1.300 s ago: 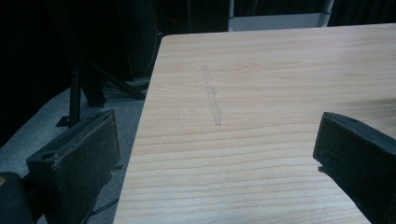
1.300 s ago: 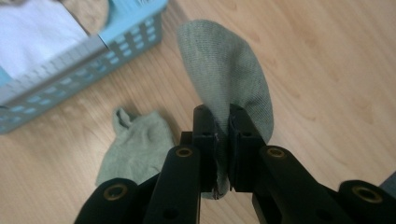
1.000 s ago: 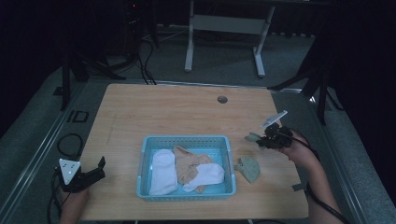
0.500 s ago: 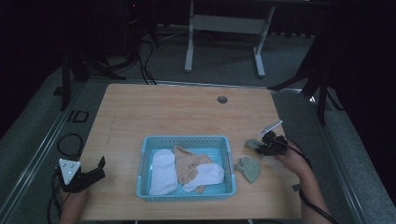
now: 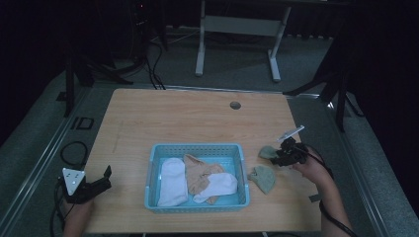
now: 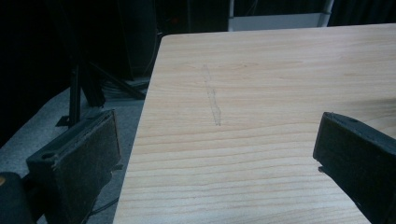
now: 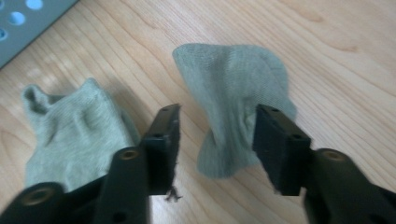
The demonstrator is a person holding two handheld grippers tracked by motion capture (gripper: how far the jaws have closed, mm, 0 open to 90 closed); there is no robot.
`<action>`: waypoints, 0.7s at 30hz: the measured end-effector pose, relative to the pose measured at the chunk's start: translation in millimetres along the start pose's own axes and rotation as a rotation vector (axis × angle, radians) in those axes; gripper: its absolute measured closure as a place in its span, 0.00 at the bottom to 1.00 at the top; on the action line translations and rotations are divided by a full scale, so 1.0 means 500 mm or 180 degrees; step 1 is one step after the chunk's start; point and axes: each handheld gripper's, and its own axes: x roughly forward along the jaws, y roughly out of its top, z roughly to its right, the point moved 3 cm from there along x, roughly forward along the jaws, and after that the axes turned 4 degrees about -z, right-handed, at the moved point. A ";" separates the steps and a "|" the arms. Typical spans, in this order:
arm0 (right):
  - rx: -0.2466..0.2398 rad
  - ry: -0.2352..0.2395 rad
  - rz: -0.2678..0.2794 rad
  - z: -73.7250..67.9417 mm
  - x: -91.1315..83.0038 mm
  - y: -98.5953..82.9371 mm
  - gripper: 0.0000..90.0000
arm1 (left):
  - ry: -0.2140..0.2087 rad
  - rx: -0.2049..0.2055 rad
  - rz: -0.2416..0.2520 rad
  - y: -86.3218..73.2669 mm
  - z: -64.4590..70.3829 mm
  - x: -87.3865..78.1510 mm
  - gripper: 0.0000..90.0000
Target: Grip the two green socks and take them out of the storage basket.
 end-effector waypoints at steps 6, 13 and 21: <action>0.0118 -0.0066 0.0214 -0.003 -0.028 -0.028 0.43 | 0.0006 0.0001 -0.0002 0.000 0.000 0.000 0.00; 0.0484 0.0015 0.0524 0.004 -0.043 -0.076 0.33 | 0.0011 0.0004 -0.0008 0.000 0.000 0.000 0.00; 0.0777 -0.0036 0.0843 0.015 -0.037 -0.123 0.25 | 0.0007 0.0001 -0.0004 0.000 0.000 0.000 0.00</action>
